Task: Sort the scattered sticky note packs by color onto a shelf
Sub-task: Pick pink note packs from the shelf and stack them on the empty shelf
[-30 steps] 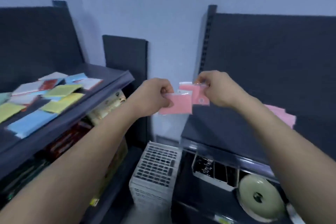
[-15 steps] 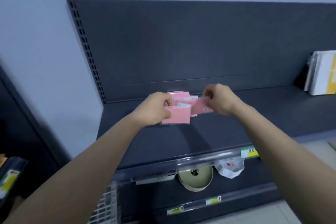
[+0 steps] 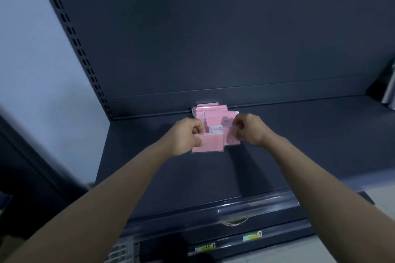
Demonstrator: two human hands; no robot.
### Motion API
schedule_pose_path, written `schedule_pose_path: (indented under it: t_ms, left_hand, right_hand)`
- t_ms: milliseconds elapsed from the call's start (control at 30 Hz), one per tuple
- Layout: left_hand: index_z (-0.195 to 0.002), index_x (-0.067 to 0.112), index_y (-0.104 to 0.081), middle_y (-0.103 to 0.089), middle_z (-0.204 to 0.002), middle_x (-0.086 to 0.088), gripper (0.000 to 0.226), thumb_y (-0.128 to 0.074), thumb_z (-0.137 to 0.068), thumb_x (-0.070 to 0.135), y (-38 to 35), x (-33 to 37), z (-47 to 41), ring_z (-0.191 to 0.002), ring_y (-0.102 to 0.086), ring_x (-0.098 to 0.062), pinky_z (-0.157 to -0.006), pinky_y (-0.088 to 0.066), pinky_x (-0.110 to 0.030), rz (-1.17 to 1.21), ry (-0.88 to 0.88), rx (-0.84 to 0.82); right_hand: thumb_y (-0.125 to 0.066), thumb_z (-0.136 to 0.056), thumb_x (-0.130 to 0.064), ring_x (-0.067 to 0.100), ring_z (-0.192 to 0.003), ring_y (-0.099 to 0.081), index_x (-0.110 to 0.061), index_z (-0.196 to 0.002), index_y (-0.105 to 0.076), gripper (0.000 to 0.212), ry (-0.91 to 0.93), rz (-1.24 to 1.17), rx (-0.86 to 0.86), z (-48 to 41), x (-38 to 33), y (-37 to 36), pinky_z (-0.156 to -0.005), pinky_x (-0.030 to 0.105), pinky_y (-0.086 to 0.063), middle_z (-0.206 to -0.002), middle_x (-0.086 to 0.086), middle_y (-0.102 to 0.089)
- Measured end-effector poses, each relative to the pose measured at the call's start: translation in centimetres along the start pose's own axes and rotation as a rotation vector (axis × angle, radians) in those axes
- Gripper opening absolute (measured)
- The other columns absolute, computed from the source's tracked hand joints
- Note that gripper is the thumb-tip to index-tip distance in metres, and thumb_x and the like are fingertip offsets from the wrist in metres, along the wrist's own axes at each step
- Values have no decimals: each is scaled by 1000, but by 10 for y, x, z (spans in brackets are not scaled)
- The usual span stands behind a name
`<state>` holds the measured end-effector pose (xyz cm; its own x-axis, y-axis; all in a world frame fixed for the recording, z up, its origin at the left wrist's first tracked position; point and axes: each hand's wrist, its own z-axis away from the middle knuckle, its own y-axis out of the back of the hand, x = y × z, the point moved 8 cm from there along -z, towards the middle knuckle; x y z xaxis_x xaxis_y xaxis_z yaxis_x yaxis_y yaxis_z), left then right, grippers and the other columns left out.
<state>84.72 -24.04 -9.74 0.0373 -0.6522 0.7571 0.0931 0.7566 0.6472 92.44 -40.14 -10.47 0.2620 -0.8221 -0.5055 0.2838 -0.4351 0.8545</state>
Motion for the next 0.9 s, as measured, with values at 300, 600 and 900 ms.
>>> schedule_pose_path:
  t_ms: [300, 600, 900]
  left_hand:
    - [-81, 14, -57, -49, -75, 10, 16, -68, -78, 2, -36, -8, -38, -69, -48, -6, -61, -40, -18, 9, 79, 81]
    - [-92, 12, -48, -46, -91, -1, 24, -69, -80, 10, -45, -1, -66, -70, -44, -11, -55, -36, -19, -62, 124, 244]
    - [-131, 12, -36, -36, -124, -6, 67, -74, -76, 21, -36, -2, -37, -114, -38, -22, -92, -36, -29, -243, 183, 213]
  right_hand:
    - [-63, -82, -6, 19, -70, -55, -9, -84, -58, 7, 52, -74, -74, -40, 19, -5, -62, 30, -50, -78, 2, -55]
    - [-43, -88, 2, 20, -86, -57, -10, -99, -66, 28, 198, 28, -16, -59, 5, 36, -72, 24, -44, -93, 2, -61]
    - [-52, -88, -3, 23, -95, -61, -9, -100, -67, 20, 483, 87, -56, -55, -78, 41, -77, 20, -42, -94, 5, -67]
